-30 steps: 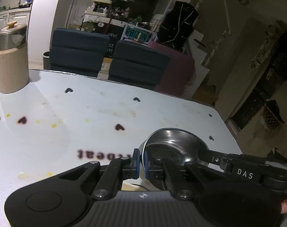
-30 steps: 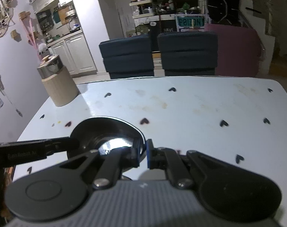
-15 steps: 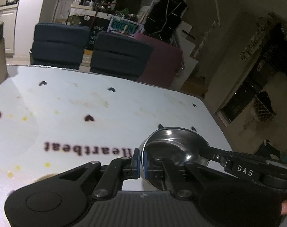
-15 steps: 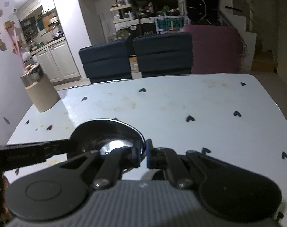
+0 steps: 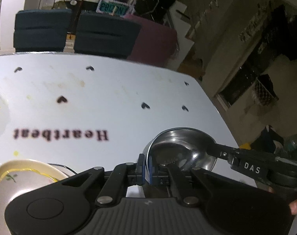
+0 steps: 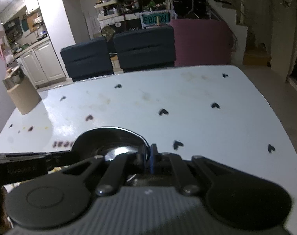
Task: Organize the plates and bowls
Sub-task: 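Carry the small steel bowl with both grippers over a steel tray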
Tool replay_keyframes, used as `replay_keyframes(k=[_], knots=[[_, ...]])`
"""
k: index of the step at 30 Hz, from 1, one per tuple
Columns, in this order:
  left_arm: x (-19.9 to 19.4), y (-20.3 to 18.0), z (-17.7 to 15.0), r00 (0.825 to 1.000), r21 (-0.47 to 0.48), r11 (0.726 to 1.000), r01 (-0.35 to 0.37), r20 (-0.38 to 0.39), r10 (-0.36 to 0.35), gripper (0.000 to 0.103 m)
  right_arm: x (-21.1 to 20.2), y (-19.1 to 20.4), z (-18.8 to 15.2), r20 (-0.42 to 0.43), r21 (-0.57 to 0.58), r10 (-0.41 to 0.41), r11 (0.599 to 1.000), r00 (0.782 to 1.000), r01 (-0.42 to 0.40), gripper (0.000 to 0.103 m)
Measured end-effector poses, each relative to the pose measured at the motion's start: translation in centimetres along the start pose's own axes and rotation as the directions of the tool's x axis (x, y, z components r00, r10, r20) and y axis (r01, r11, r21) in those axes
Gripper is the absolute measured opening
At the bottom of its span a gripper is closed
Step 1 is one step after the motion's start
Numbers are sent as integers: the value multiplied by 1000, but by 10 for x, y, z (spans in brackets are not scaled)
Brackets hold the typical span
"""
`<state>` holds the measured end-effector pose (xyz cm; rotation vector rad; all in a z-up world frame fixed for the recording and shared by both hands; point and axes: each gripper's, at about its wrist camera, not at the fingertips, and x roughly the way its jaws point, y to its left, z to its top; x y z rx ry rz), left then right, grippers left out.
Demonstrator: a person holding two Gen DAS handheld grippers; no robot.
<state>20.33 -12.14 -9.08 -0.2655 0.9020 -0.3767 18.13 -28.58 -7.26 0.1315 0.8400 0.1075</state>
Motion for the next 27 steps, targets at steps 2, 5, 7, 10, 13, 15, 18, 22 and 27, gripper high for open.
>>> replay_keyframes(k=[2,5,7,10,13,15,18,22,27], knots=[[5,-2,-3,1000,4,1000,6,-12,-6,4,1,-6,-3,-13,0,-6,1000,1000,6,5],[11,-4,-8,999,5,1000,11,-33,-11,4,3,-12,-6,-24,-7,-16,1000,1000,16,5],[15,-4,-10,999,4,1000,15,-48,-15,4,6,-15,-9,-36,-9,-21,1000,999,21,5],[19,-5,-12,998,4,1000,15,-59,-15,4,7,-18,-11,-49,-21,-29,999,998,28,5],[23,-5,-13,997,9,1000,18,-72,-18,4,10,-19,-11,-65,-30,-32,999,997,30,5],[27,-5,-15,996,10,1000,19,-82,-18,5,11,-22,-12,-76,-29,-34,999,997,32,5],[32,-5,-18,995,13,1000,11,-100,-10,5,19,-25,-14,-100,-33,-43,999,994,40,5],[37,-6,-19,994,13,1000,15,-111,-13,5,29,-25,-15,-122,-55,-62,997,991,55,5],[43,-8,-21,991,30,999,25,-133,-21,7,35,-31,-14,-141,-56,-67,997,988,59,5]])
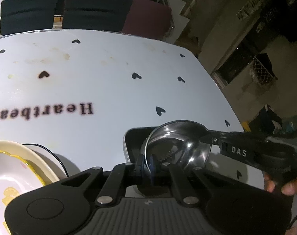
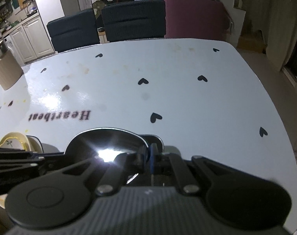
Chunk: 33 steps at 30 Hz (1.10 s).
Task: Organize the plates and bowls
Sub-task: 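Carry the small steel bowl with both grippers over a steel tray, then lower the small steel bowl into the steel tray and open both grippers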
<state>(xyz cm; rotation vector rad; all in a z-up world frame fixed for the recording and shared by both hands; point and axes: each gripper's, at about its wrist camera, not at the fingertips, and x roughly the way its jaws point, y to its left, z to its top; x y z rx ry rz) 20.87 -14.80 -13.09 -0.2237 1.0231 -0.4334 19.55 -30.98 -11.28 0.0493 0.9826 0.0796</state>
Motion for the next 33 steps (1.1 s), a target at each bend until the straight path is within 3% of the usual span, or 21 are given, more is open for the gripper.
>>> replay_keyframes(k=[33], knots=[[16,-4,-8,997,57,998,32,-75,-28,11,46,8,16,-122,-31,-72,997,990,69,13]])
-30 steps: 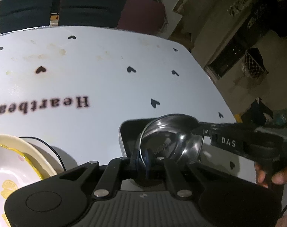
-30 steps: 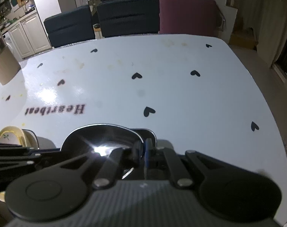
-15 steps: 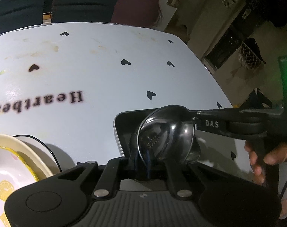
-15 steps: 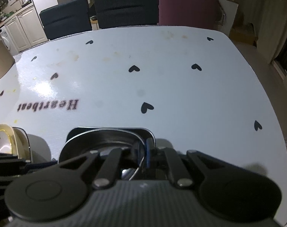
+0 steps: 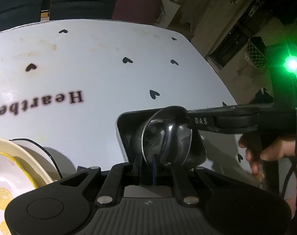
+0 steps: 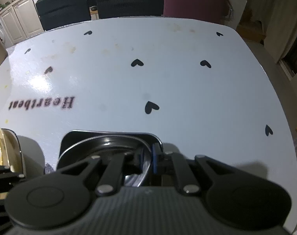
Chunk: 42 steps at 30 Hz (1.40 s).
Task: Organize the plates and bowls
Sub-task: 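Lower the small steel bowl into the steel tray and open both grippers, then close both grippers on the steel tray rim holding the bowl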
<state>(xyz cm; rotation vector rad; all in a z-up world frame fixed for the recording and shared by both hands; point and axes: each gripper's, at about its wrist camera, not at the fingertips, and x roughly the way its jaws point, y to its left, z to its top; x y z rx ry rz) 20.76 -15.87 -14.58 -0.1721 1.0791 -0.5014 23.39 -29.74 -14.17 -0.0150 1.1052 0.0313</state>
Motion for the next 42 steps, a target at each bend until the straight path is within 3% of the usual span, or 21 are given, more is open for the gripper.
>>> replay_keyframes(k=[4,20,24,28,35,42], knots=[[0,1,0,1000,1,1000,10,-6,-10,12,-3,3,3,15,6,19,1000,1000,-19,24],[-14,2,0,999,12,1000,13,29,-13,12,-27,-3,0,64,28,47,998,997,-49,25],[-18,8,7,997,7,1000,-30,65,29,14,-33,-6,-4,84,28,66,997,994,-69,25],[-16,17,16,994,-20,997,-74,80,76,18,-37,-13,-12,82,35,68,997,994,-71,34],[1,22,26,990,-32,992,-122,69,123,27,-30,-13,-34,17,0,41,999,999,-41,48],[17,26,32,986,-12,988,-157,59,157,31,-23,-20,-45,-24,-18,20,1000,1000,-21,52]])
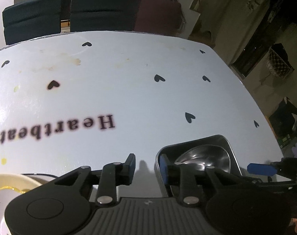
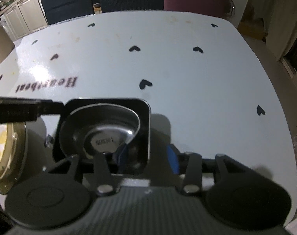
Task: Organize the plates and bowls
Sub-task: 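Close both grippers on the steel tray rim holding the bowl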
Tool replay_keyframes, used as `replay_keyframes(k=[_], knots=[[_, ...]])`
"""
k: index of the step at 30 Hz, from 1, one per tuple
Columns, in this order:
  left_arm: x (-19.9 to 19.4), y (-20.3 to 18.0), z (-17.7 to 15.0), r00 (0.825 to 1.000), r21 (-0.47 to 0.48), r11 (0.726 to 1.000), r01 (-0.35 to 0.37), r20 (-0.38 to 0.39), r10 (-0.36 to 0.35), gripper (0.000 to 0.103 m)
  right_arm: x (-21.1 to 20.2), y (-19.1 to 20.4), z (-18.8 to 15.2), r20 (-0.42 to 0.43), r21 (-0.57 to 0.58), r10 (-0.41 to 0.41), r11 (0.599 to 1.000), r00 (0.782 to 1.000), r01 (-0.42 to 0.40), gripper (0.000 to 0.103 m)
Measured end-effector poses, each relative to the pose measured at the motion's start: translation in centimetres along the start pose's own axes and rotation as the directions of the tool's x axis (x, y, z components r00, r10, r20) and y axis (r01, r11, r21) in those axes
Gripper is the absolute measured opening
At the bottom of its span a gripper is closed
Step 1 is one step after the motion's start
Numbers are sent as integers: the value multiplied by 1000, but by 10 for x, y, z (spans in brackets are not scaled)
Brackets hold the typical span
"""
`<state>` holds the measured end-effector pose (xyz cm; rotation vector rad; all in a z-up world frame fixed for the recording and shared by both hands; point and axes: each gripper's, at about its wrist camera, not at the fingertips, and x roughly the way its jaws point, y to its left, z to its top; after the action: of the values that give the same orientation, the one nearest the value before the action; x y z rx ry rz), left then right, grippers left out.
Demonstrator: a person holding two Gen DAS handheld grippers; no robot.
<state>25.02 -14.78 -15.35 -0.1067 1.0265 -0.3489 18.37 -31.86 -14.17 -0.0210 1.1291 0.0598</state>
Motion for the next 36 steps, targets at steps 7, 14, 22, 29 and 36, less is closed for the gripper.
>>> replay_keyframes(k=[7,14,22,29,36], knots=[[9,-3,-3,999,31,999,10,-37,-9,33,15,-2,4,-26,0,-26,1000,999,26,54],[7,-4,-10,998,43,999,21,-63,-18,34,15,-11,16,5,67,-14,998,1000,14,57],[-1,1,-14,997,10,1000,29,-71,-28,38,13,-16,18,45,72,-7,997,999,4,56],[-4,-1,-17,997,20,999,34,-76,-32,37,17,-23,17,52,83,30,996,998,-34,55],[-1,-4,-20,996,40,999,33,-85,-30,37,19,-20,23,82,73,5,997,997,-11,53]])
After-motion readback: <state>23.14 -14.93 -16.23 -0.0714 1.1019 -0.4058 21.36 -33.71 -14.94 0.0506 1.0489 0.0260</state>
